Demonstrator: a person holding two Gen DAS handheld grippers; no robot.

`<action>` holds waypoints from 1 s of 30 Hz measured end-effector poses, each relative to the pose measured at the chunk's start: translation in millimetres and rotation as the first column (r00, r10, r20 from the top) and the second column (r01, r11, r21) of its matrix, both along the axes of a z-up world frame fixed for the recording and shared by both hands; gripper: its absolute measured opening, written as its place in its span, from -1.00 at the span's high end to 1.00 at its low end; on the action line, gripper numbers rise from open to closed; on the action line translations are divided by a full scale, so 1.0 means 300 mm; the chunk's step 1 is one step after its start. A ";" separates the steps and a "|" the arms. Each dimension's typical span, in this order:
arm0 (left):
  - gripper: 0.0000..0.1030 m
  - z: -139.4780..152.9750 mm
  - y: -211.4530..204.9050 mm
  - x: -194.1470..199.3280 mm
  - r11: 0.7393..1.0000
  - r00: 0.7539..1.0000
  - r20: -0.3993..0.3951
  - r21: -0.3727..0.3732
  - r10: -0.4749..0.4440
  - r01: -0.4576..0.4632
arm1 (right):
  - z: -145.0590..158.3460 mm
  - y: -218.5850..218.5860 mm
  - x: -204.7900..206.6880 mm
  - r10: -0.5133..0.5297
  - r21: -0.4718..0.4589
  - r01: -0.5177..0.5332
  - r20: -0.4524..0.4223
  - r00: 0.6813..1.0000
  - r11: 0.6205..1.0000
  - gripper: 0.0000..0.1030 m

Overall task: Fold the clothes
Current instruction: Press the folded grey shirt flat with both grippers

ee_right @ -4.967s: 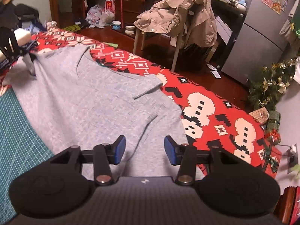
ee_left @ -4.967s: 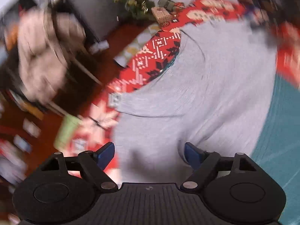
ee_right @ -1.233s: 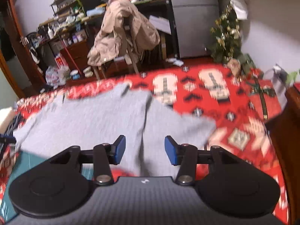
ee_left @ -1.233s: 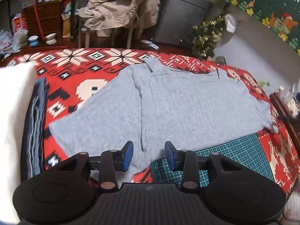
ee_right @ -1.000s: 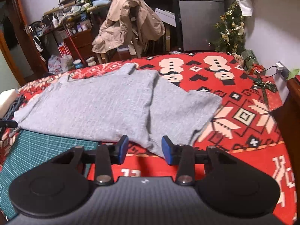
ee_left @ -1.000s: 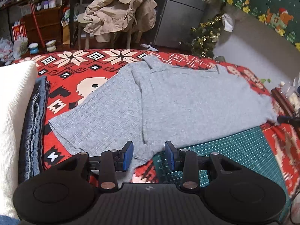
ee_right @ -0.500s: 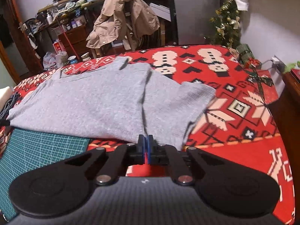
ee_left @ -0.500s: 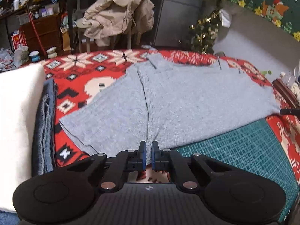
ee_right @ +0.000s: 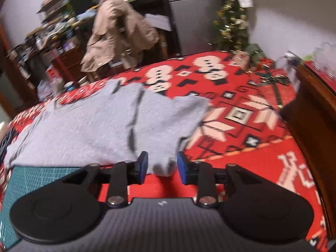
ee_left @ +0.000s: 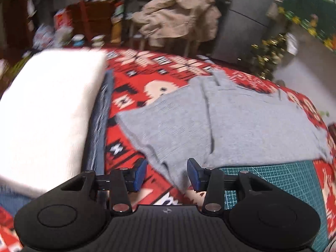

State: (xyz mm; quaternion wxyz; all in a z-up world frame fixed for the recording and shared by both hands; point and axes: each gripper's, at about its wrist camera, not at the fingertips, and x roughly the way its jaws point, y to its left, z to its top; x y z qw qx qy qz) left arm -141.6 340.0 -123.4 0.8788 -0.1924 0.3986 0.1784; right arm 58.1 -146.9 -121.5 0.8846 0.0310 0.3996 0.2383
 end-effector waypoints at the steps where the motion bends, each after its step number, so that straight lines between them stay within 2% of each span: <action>1: 0.12 -0.006 -0.002 -0.006 1.000 1.000 0.000 -0.002 0.010 -0.010 | -0.002 -0.011 0.002 -0.019 -0.002 0.019 -0.006 1.000 1.000 0.31; 8: 0.08 -0.040 -0.016 -0.016 0.999 0.999 0.000 0.010 0.046 -0.046 | -0.045 -0.015 0.000 -0.043 0.015 0.044 -0.041 0.998 0.999 0.18; 14: 0.03 -0.054 -0.030 -0.001 0.998 0.998 -0.002 0.030 0.056 -0.056 | -0.075 0.017 0.023 -0.065 0.043 0.069 -0.075 0.995 0.997 0.19; 15: 0.03 -0.052 -0.034 0.002 0.998 0.998 -0.011 0.035 0.060 -0.060 | -0.076 0.024 0.023 -0.063 0.036 0.066 -0.073 0.995 0.997 0.22; 16: 0.05 -0.051 -0.037 0.005 0.997 0.998 -0.019 0.039 0.064 -0.063 | -0.076 0.031 0.023 -0.061 0.030 0.063 -0.071 0.996 0.998 0.37; 17: 0.07 -0.050 -0.041 0.008 0.997 0.997 -0.027 0.044 0.068 -0.066 | -0.076 0.038 0.024 -0.059 0.024 0.061 -0.070 0.996 0.998 0.62; 18: 0.16 -0.050 -0.043 0.008 0.996 0.996 -0.039 0.054 0.075 -0.073 | -0.077 0.046 0.024 -0.057 0.017 0.058 -0.068 0.996 0.998 0.67; 20: 0.46 -0.042 -0.044 0.007 0.993 0.993 -0.066 0.062 0.101 -0.097 | -0.076 0.056 0.019 -0.051 0.002 0.051 -0.061 0.997 0.999 0.74; 21: 0.85 -0.040 -0.037 0.006 0.995 0.993 -0.068 0.019 0.101 -0.100 | -0.076 0.058 0.015 -0.045 0.000 0.045 -0.060 0.997 0.999 0.77; 22: 0.88 -0.038 -0.030 0.004 0.994 0.992 -0.070 -0.024 0.101 -0.103 | -0.075 0.061 0.011 -0.040 -0.001 0.040 -0.059 0.997 0.999 0.83; 24: 0.84 -0.042 -0.027 0.000 0.990 0.990 -0.064 -0.061 0.125 -0.129 | -0.071 0.062 0.004 -0.034 -0.002 0.034 -0.056 0.998 0.999 0.84; 26: 0.66 -0.042 -0.024 -0.003 0.985 0.989 -0.039 -0.092 0.142 -0.145 | -0.067 0.059 0.000 -0.033 0.004 0.034 -0.057 0.998 0.999 0.83; 28: 0.18 -0.041 -0.022 -0.002 0.977 0.987 -0.017 -0.140 0.159 -0.160 | -0.066 0.054 -0.001 -0.036 0.009 0.036 -0.058 0.998 0.999 0.83; 29: 0.10 -0.039 -0.021 -0.001 0.971 0.986 -0.007 -0.173 0.168 -0.167 | -0.066 0.052 0.000 -0.036 0.011 0.037 -0.058 0.998 0.999 0.84; 30: 0.07 -0.037 -0.027 0.005 0.970 0.985 -0.011 -0.173 0.172 -0.171 | -0.065 0.050 0.001 -0.037 0.012 0.038 -0.058 0.998 0.999 0.84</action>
